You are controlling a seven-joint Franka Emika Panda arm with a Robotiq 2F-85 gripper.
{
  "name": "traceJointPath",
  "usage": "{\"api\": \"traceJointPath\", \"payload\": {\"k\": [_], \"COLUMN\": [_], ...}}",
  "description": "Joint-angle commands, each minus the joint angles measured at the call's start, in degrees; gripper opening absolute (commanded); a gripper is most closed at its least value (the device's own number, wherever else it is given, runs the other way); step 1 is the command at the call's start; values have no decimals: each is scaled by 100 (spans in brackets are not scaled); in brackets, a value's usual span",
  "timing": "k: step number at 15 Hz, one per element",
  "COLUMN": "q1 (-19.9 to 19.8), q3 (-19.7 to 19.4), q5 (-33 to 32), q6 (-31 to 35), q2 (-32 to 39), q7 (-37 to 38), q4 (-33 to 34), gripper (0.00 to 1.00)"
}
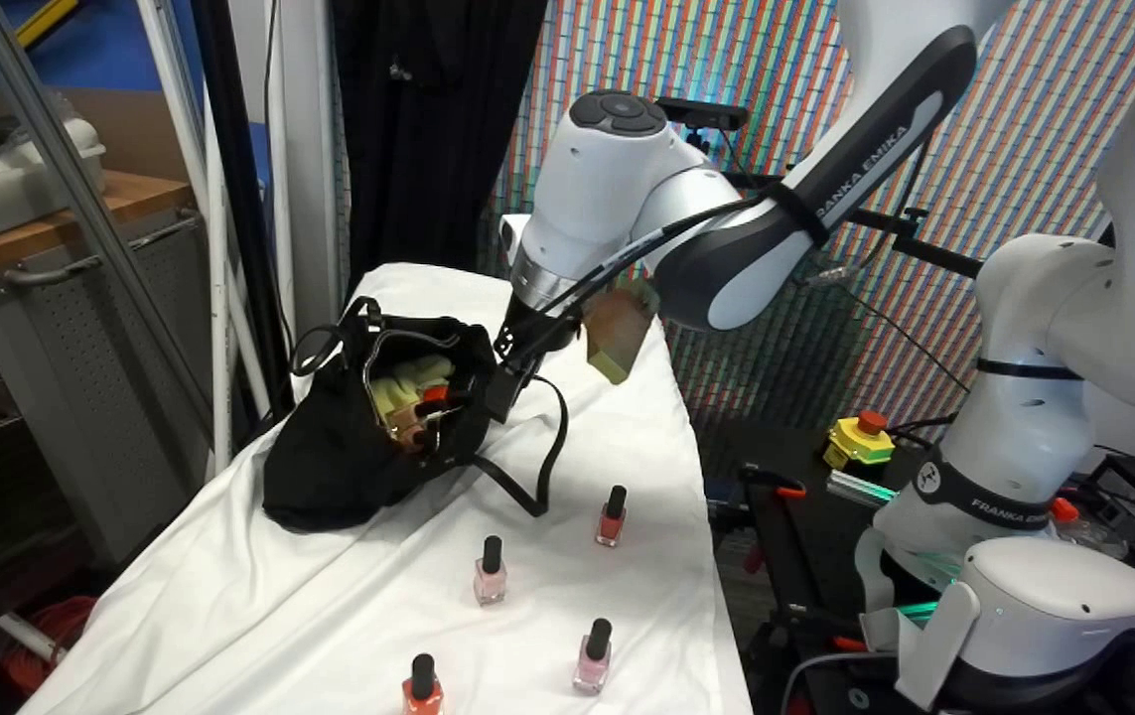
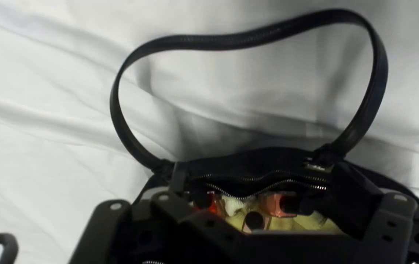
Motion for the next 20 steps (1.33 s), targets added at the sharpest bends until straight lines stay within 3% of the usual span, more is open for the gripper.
{"api": "traceJointPath", "payload": {"k": [1, 6, 11, 20], "q1": [-214, -323, -286, -289], "q3": [316, 746, 1100, 1225], "q5": [418, 1056, 1666, 1938], "q6": [-162, -363, -406, -261], "q2": [-922, -1366, -1264, -805], "q7": [-517, -977, -1295, -1493], "q4": [-887, -1447, -1606, -1595], "gripper": [100, 100, 100, 100]}}
